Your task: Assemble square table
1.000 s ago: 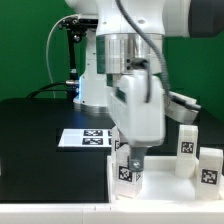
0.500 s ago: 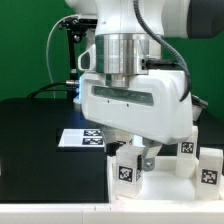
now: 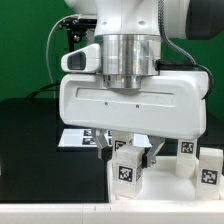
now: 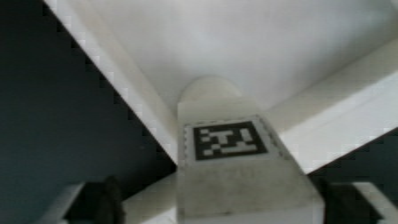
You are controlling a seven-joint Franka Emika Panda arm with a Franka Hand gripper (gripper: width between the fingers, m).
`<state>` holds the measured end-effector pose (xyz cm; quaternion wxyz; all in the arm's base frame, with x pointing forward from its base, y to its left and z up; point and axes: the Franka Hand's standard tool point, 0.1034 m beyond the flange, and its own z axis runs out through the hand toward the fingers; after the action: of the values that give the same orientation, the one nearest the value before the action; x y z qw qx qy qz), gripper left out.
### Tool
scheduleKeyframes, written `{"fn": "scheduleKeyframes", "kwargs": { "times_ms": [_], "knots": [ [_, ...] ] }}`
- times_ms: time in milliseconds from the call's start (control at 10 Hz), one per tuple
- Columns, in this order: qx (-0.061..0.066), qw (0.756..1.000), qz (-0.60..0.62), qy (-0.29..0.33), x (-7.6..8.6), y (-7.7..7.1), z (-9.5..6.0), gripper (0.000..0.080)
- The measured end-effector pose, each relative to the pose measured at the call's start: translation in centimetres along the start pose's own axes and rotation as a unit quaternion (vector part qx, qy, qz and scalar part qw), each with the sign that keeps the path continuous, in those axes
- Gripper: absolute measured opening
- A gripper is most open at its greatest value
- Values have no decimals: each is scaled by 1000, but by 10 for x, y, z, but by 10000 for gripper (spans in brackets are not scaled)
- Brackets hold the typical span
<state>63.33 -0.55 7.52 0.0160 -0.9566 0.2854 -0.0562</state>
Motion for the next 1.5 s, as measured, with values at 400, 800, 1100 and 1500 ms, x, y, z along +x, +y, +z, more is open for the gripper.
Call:
{"fn": "scheduleKeyframes", "kwargs": {
  "times_ms": [400, 800, 1100, 1500],
  "knots": [
    [0, 986, 165, 0, -1, 0, 1, 285],
    [-15, 908, 418, -24, -4, 3, -1, 285],
    [1, 799, 600, -26, 0, 4, 1, 285],
    [-1, 876, 482, -14, 3, 1, -2, 563]
  ]
}}
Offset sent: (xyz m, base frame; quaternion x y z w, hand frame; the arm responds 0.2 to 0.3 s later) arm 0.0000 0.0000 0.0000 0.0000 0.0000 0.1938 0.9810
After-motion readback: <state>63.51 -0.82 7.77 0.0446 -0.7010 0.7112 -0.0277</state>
